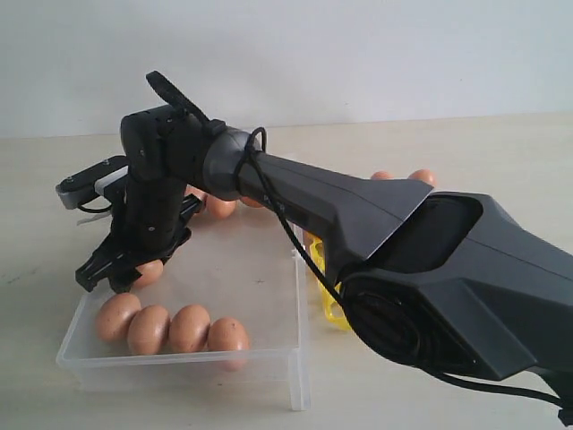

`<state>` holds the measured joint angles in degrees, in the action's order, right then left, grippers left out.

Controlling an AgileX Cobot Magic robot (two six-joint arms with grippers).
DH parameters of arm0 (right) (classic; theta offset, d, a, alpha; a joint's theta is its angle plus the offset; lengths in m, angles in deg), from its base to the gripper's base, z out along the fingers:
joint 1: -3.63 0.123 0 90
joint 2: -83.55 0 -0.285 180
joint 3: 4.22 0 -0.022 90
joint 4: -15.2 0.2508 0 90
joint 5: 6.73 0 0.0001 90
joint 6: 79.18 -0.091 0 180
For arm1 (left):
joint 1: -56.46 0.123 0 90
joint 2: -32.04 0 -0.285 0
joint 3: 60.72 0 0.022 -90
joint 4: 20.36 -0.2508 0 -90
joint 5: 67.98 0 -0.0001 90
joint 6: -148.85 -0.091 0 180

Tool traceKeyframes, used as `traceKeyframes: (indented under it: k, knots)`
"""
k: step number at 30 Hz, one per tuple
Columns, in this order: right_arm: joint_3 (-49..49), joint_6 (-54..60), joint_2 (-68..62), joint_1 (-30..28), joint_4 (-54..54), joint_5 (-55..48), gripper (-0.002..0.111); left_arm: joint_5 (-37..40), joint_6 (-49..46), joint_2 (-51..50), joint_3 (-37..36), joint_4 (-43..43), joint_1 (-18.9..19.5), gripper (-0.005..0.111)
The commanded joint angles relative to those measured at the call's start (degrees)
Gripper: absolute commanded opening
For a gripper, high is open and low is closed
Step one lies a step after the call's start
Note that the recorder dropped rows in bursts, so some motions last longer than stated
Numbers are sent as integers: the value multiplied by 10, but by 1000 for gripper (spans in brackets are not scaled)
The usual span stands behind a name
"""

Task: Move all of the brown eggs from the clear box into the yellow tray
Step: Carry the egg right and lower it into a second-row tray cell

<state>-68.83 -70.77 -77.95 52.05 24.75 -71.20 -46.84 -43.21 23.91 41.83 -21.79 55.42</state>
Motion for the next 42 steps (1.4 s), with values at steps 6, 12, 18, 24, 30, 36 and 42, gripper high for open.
traceKeyframes:
  k: [6,12,18,24,30,36,42]
  knots:
    - [2,-4,63,-5,-28,0,0,-4,3,3,2,0,-1,0]
    - [111,-26,150,-33,-41,31,0,-4,3,3,2,0,-1,0]
    - [385,-35,323,-77,-40,267,0,-4,3,3,2,0,-1,0]
    - [716,-66,491,-148,-39,591,0,-4,3,3,2,0,-1,0]
    - [903,-118,559,-232,-41,772,0,-4,3,3,2,0,-1,0]
    - [993,-286,562,-303,-150,862,0,-4,3,3,2,0,-1,0]
    - [1020,-540,542,-364,-344,999,0,-4,3,3,2,0,-1,0]
